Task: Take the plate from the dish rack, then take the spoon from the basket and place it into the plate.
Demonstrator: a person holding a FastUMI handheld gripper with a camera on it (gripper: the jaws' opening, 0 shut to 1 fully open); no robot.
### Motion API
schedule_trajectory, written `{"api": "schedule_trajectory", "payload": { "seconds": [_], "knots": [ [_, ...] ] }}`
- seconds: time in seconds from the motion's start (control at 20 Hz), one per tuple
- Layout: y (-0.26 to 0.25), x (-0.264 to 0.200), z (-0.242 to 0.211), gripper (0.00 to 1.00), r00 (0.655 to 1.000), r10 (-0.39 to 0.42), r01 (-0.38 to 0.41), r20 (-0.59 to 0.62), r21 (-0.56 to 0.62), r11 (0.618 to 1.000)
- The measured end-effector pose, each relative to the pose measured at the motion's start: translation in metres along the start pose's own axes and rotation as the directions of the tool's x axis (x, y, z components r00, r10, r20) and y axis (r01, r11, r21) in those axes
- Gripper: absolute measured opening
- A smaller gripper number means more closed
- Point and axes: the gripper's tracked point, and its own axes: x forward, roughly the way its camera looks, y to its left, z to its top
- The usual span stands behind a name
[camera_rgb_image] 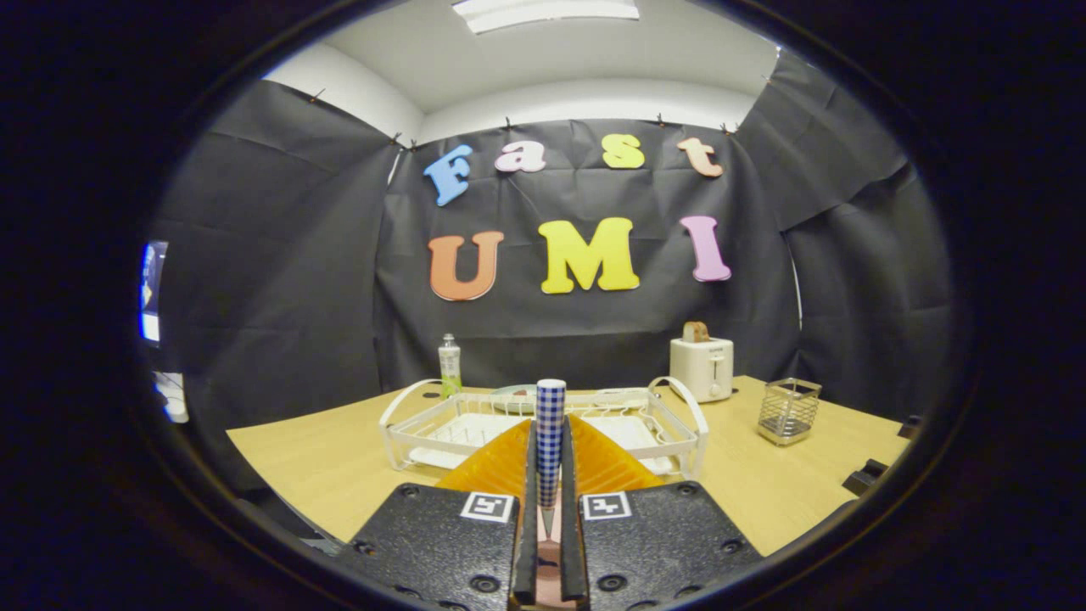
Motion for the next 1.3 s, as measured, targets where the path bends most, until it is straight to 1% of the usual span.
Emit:
{"api": "schedule_trajectory", "payload": {
  "seconds": [0.05,0.1,0.2,0.3,0.35,0.4,0.5,0.6,0.65,0.75,0.8,0.85,0.9,1.05,1.3],
  "knots": [
    [-0.005,0.002,-0.007,0.17,1.000,-0.009,0.009,-0.018,0.009,1.000],
    [-0.009,0.000,-0.006,0.17,1.000,-0.006,0.006,-0.002,0.010,1.000],
    [-0.023,-0.002,-0.003,0.20,1.000,-0.027,0.027,-0.002,-0.010,1.000],
    [-0.033,-0.008,-0.005,0.25,1.000,-0.024,0.023,-0.014,-0.022,0.999],
    [-0.041,-0.010,-0.009,0.33,0.999,-0.030,0.029,-0.031,-0.024,0.999],
    [-0.051,-0.012,-0.009,0.38,0.999,-0.035,0.034,-0.041,-0.022,0.999],
    [-0.065,-0.018,-0.004,0.54,0.998,-0.040,0.039,-0.051,-0.014,0.999],
    [-0.076,-0.022,0.004,0.59,0.997,-0.041,0.040,-0.060,-0.025,0.999],
    [-0.076,-0.024,0.005,0.65,0.997,-0.031,0.028,-0.073,-0.036,0.999],
    [-0.076,-0.032,0.011,0.81,0.995,0.010,-0.014,-0.098,-0.039,0.999],
    [-0.083,-0.035,0.017,0.89,0.995,-0.006,0.003,-0.102,-0.034,0.999],
    [-0.086,-0.041,0.026,0.97,0.995,-0.004,0.002,-0.096,-0.021,1.000],
    [-0.089,-0.046,0.034,1.00,0.996,-0.007,0.006,-0.091,-0.015,1.000],
    [-0.099,-0.059,0.055,1.00,0.995,-0.051,0.049,-0.090,-0.023,0.999],
    [-0.111,-0.085,0.086,1.00,0.989,-0.087,0.088,-0.121,0.000,0.996]
  ]
}}
